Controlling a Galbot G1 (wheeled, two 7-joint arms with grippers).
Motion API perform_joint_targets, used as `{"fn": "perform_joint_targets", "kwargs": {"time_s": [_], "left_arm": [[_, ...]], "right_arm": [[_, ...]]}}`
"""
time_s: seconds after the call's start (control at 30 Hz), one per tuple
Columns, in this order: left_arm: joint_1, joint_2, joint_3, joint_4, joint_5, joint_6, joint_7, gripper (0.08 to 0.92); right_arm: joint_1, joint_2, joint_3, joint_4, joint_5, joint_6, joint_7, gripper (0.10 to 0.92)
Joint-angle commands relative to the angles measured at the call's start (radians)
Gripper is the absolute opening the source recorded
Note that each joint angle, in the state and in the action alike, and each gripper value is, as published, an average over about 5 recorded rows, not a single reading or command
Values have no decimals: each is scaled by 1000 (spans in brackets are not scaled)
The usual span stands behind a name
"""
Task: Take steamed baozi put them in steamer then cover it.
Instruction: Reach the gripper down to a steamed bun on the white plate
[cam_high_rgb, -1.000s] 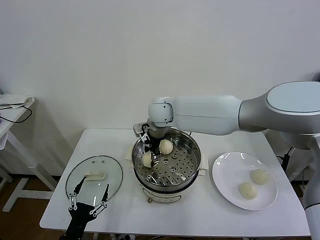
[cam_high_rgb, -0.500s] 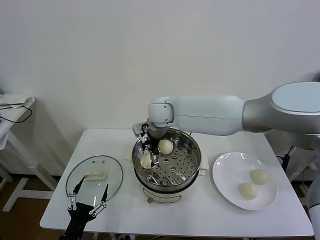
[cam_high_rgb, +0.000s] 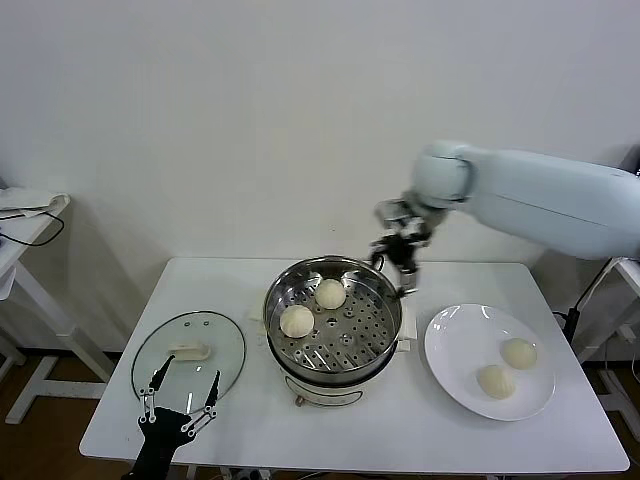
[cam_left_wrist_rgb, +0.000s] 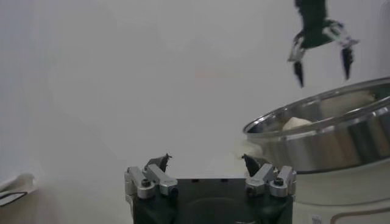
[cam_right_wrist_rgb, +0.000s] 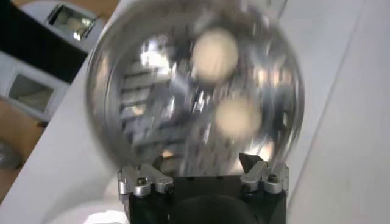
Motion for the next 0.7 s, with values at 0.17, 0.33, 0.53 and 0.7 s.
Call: {"fn": "perform_joint_targets", "kwargs": {"time_s": [0.17, 0.33, 0.53, 0.7], "left_arm": [[20, -7, 0, 0, 13, -3, -3, 823], [27, -11, -3, -4, 14, -2, -4, 823], [30, -10, -9, -5, 14, -1, -4, 823], [34, -10, -11, -6, 14, -1, -4, 823]], "right_arm": [[-318, -305, 93, -47, -260, 94, 4, 823], [-410, -281, 151, -92, -296, 92, 25, 823], [-481, -263, 189, -104, -309, 82, 51, 823], [-523, -274, 229, -84, -298, 75, 41, 823]]}}
